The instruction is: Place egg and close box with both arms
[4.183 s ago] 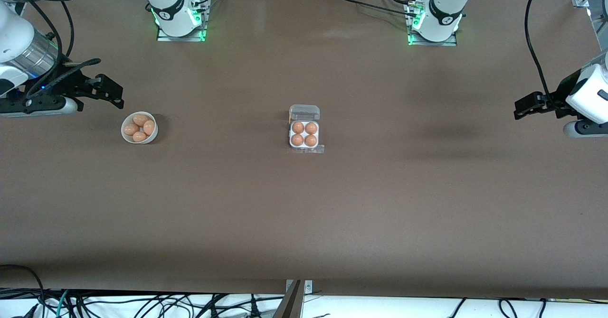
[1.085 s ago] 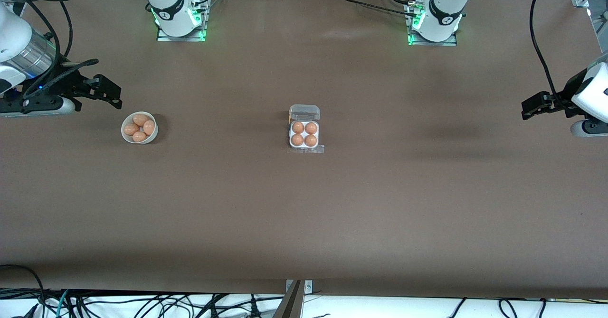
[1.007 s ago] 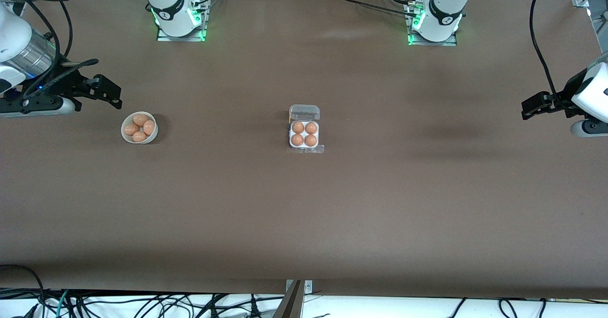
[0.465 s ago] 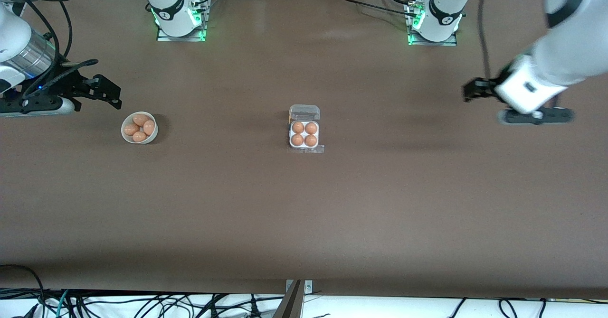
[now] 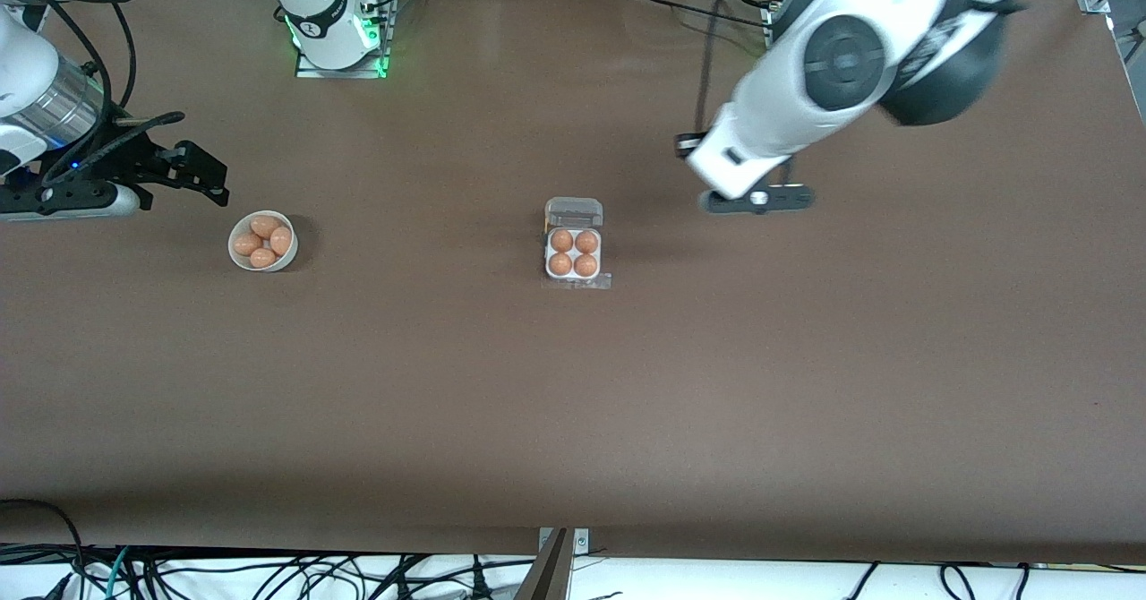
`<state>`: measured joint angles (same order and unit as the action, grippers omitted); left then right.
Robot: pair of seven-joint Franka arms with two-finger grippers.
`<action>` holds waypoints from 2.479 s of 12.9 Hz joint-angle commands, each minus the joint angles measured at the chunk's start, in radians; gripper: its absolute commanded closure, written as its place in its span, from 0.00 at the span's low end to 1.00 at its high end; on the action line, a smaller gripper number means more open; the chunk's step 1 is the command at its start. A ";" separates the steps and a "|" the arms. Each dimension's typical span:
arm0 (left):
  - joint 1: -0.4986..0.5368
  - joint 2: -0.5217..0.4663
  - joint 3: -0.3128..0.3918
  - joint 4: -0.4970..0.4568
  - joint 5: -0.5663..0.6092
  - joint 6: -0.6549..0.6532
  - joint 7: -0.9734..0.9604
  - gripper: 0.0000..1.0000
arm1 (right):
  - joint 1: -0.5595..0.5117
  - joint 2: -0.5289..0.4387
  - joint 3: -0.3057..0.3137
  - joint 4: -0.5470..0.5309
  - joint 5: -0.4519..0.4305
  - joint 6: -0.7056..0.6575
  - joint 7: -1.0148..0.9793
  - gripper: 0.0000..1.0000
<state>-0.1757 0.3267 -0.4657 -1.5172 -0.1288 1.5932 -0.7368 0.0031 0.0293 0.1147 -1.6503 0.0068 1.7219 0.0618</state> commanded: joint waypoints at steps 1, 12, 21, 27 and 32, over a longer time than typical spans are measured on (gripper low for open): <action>-0.091 0.116 0.001 0.032 -0.017 0.079 -0.108 0.99 | -0.008 -0.011 0.006 -0.005 -0.011 -0.004 0.009 0.00; -0.257 0.377 0.008 0.034 -0.005 0.237 -0.280 1.00 | -0.008 -0.011 -0.001 -0.006 -0.010 -0.005 0.007 0.00; -0.257 0.382 0.123 0.079 0.024 0.471 -0.285 0.99 | -0.008 -0.011 -0.001 -0.006 -0.010 -0.005 0.009 0.00; -0.171 0.336 0.180 0.208 0.181 0.199 -0.164 0.52 | -0.008 -0.011 -0.001 -0.006 -0.011 -0.005 0.009 0.00; 0.071 0.300 0.185 0.342 0.221 -0.019 0.322 0.11 | -0.008 -0.011 -0.001 -0.006 -0.011 -0.005 0.009 0.00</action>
<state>-0.1949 0.6498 -0.2706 -1.2128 0.0752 1.6082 -0.5215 0.0020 0.0296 0.1077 -1.6505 0.0066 1.7214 0.0620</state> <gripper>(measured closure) 0.361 0.000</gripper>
